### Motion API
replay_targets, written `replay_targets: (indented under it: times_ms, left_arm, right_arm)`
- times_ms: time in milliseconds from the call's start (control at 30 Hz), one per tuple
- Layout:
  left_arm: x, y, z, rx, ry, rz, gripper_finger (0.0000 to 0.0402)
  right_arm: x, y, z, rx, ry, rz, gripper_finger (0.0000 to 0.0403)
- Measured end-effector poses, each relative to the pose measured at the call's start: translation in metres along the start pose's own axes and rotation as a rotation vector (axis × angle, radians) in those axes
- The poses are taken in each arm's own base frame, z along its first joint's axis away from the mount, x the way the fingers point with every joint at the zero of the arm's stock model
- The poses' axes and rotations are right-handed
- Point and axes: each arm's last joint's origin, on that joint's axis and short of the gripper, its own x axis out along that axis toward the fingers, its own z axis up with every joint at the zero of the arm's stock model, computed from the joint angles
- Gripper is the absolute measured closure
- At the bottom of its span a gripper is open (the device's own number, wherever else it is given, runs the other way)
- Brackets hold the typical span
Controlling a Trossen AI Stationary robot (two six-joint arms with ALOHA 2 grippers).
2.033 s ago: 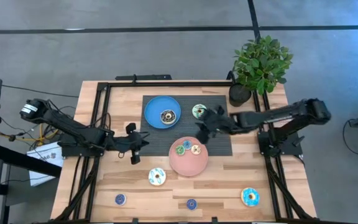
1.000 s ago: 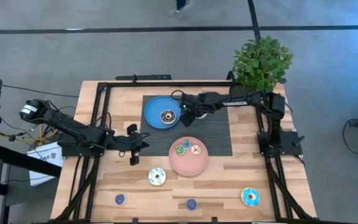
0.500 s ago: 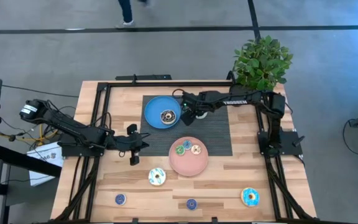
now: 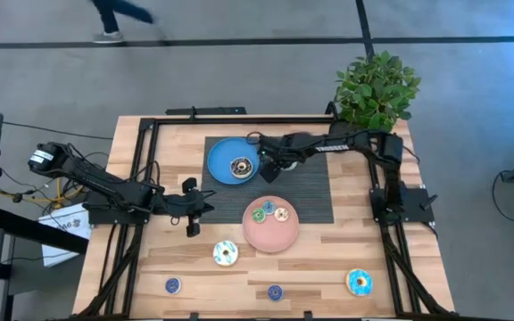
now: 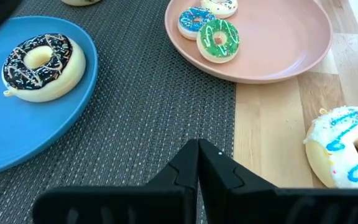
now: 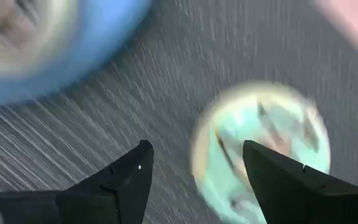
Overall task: Pick & Place donuts
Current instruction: Put the large green donut on the blue plate
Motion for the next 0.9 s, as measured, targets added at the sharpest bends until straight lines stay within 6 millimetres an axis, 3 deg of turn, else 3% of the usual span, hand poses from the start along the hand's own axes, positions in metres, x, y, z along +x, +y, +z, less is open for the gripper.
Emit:
replay_targets:
  times_ms: [233,433,900]
  left_arm:
    - [0.000,0.000,0.000,0.001,0.003,0.001,0.0400]
    - [0.000,0.000,0.000,0.001,0.003,0.001,0.0400]
    - [0.000,0.000,0.000,0.001,0.003,0.001,0.0400]
  right_arm:
    - [0.020,0.004,-0.001,0.001,0.032,-0.009,0.0163]
    - [0.020,0.003,-0.002,0.001,0.038,-0.012,0.0167]
    - [0.018,0.001,-0.002,0.002,0.028,-0.034,0.0273]
